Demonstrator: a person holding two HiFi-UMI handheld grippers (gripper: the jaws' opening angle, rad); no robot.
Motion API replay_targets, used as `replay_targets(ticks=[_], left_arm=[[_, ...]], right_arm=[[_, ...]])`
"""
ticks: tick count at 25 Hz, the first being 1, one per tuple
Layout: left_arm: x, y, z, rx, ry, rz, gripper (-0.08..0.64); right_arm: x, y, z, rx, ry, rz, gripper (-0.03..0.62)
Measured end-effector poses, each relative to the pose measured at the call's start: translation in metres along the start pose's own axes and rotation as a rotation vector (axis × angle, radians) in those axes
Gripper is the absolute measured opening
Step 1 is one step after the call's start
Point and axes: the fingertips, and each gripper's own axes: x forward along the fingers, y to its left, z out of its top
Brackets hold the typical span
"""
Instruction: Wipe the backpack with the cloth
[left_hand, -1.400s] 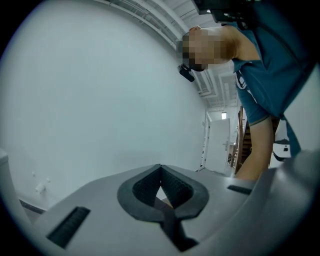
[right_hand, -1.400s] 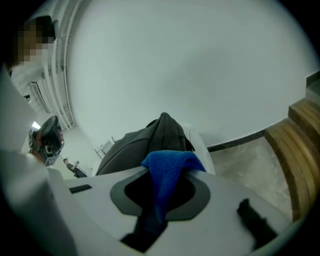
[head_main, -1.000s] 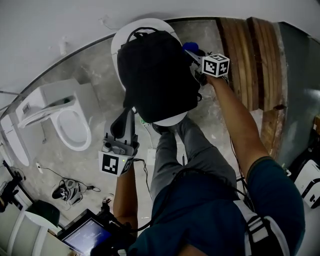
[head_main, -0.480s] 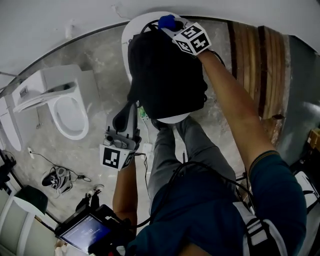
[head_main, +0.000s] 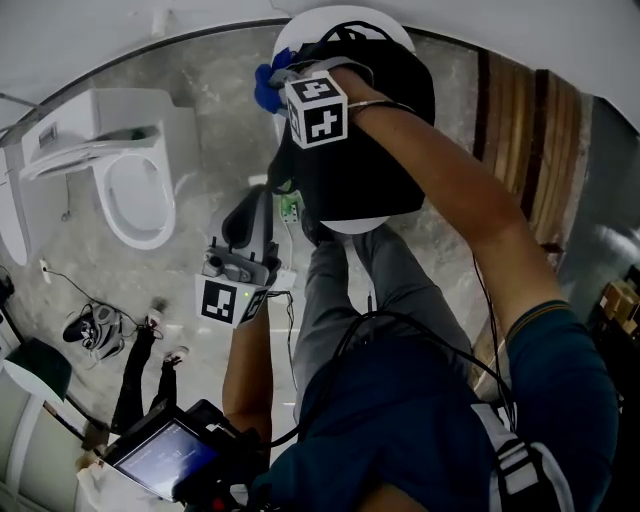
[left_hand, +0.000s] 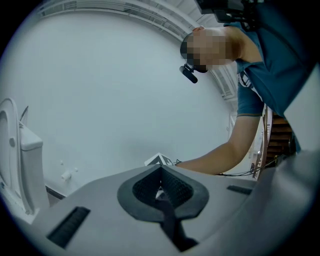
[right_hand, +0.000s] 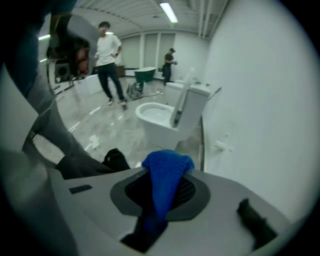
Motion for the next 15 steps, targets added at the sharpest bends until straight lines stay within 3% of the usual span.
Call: replay_targets(ticks=[3,6,12,15], left_arm=[[-0.009,0.006,0.0,-0.006,-0.01,0.018,0.002],[-0.015,0.008,0.0,-0.006,-0.017,0.027,0.002],[-0.019,0.008,-0.002,-0.008,-0.022,0.029,0.002],[-0.017,0.005,-0.004,-0.017,-0.024,0.024,0.002]], right_arm=[[0.021,0.064,0.012,-0.179,0.106,0.168,0.058],[0.034,0.116,0.009,-0.314,0.207,0.253,0.058],[0.043,0.179,0.005,-0.444,0.312,0.314,0.059],[0.048,0.21,0.004,-0.473,0.338,0.29,0.06]])
